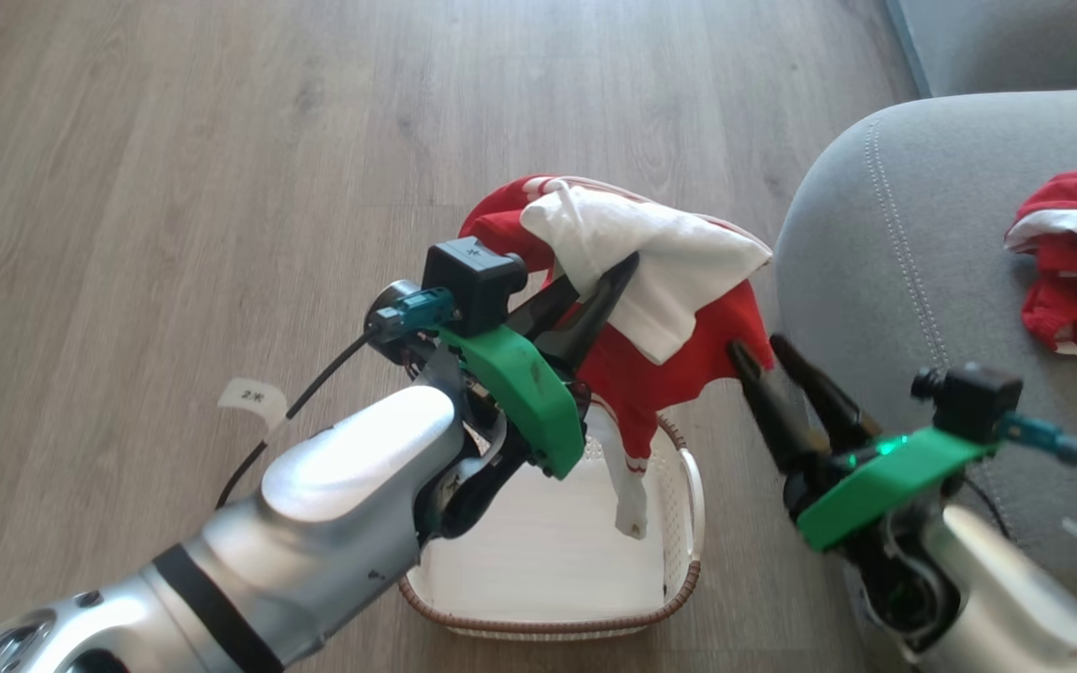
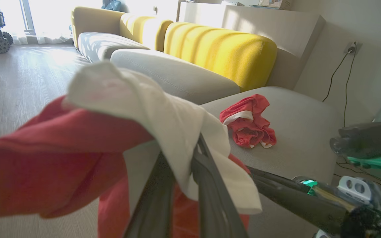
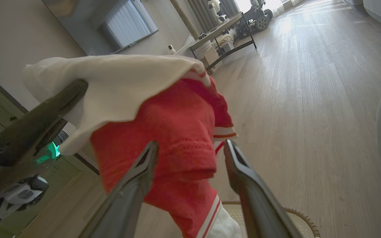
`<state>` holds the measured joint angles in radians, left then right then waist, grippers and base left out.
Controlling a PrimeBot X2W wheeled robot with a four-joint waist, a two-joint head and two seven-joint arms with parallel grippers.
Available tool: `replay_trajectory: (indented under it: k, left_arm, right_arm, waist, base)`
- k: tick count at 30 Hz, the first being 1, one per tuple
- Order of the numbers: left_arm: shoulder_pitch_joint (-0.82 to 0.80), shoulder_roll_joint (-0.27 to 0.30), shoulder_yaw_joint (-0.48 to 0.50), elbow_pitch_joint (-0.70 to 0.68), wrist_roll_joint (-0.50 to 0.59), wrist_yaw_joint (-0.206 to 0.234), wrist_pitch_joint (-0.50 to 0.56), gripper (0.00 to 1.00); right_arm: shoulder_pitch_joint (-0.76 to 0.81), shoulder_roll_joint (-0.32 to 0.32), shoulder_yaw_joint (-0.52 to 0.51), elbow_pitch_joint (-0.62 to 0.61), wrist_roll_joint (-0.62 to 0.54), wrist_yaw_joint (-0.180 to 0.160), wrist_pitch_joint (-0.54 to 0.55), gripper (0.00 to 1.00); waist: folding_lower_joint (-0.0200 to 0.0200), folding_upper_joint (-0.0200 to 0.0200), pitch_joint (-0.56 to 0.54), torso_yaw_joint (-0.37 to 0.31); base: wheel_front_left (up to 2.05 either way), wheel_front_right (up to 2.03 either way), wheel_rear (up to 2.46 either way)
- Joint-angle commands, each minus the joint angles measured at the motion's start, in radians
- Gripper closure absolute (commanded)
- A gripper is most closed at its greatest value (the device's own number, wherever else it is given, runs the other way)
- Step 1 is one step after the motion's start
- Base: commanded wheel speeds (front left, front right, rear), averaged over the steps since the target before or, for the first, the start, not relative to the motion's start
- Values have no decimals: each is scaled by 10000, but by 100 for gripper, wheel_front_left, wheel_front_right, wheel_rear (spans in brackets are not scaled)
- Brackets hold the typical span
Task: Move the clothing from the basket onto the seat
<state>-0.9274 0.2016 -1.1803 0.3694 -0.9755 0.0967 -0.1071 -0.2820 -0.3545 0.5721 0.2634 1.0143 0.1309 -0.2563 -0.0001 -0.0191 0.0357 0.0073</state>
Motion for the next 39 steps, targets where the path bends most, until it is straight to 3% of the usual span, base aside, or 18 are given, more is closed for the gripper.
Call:
replay_trajectory:
  k: [1,15,21,22,23,24,32,39]
  left_arm:
    - [-754,99,351,-275,22,-35,-19,100]
    - [-900,-174,240,-193,46,-82,-29,100]
    - [-899,-290,152,-164,32,-125,1,100]
    - [-905,-300,142,-157,30,-132,6,100]
    - [-911,-309,134,-147,29,-138,9,100]
    - [-913,-315,122,-123,24,-153,6,100]
    - [-808,-237,156,65,-73,-145,-36,100]
    - [-618,-139,169,204,-187,-143,-89,100]
  right_arm:
    - [-490,-153,154,-241,146,-2,-55,0]
    - [-2374,-31,2460,864,2930,-2,-55,0]
    - [-2986,-2,3179,1160,3595,-2,-55,0]
    - [-3084,-9,3279,1195,3644,-2,-55,9]
    - [-3168,-12,3326,1210,3691,-2,-55,33]
    - [-3271,-14,3338,1202,3747,-2,-55,100]
    - [-3138,-118,3079,992,3458,-2,-55,100]
    - [-2521,-306,2146,652,2709,-2,-55,100]
  waist:
    - [1,1,14,42]
    - [1,1,257,344]
    - [1,1,281,422]
    - [1,1,286,428]
    - [1,1,290,435]
    - [1,1,292,442]
    - [1,1,235,382]
    - [1,1,93,294]
  base:
    - [0,0,0]
    - [0,0,0]
    - [0,0,0]
    - [0,0,0]
    - [0,0,0]
    - [0,0,0]
    - [0,0,0]
    - [0,0,0]
